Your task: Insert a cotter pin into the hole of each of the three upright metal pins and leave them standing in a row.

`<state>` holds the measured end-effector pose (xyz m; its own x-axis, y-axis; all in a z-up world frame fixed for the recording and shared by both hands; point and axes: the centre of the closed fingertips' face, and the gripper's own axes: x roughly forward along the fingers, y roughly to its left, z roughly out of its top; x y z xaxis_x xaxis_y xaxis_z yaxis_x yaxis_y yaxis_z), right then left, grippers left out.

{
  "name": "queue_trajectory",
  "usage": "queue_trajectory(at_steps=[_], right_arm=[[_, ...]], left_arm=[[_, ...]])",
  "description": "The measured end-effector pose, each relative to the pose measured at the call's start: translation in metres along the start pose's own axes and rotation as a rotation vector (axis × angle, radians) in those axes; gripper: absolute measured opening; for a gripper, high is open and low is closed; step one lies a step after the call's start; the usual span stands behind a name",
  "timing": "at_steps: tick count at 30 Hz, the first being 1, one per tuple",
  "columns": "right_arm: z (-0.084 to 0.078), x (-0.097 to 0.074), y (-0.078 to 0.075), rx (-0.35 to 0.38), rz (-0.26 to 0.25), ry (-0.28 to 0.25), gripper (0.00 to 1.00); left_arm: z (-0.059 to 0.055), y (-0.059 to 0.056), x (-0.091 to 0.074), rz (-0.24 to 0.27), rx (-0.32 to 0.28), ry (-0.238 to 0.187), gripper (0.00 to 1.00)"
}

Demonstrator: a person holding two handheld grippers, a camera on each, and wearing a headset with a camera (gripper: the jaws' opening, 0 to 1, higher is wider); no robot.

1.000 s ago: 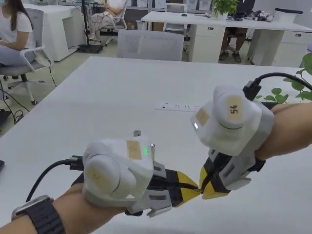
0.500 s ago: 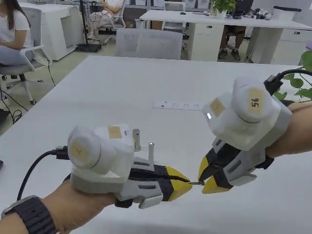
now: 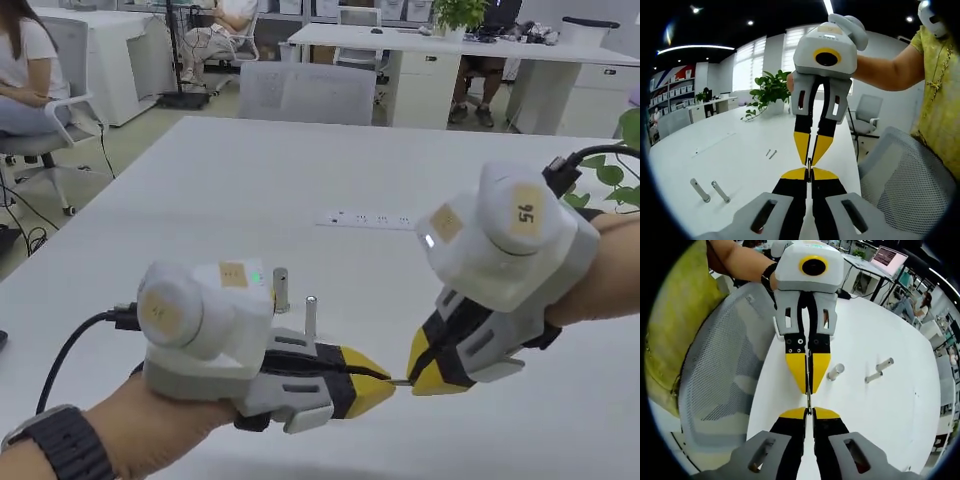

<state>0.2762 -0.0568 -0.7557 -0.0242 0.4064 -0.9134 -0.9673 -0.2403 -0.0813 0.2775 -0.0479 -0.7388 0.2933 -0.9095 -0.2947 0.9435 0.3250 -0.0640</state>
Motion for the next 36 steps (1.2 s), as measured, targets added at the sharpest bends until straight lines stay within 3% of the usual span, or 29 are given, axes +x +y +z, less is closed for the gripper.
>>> queue_trajectory(at_steps=[13,19,27,36], right_arm=[[-0.0017,0.0009,0.0015,0.009,0.006,0.014,0.04],[-0.0027,0.0011,0.0003,0.015,0.000,0.024,0.03],[-0.0050,0.0014,-0.0011,0.023,-0.004,0.038,0.03],[-0.0051,0.0035,-0.0008,0.028,-0.006,0.032,0.03]], left_arm=[[-0.0009,-0.0022,0.0015,-0.011,0.007,-0.004,0.00],[0.0005,-0.0020,0.0021,0.000,0.065,-0.012,0.01],[0.0002,-0.0029,0.0029,0.001,0.064,-0.017,0.15],[-0.0038,-0.0003,0.0023,0.004,0.067,-0.003,0.16]])
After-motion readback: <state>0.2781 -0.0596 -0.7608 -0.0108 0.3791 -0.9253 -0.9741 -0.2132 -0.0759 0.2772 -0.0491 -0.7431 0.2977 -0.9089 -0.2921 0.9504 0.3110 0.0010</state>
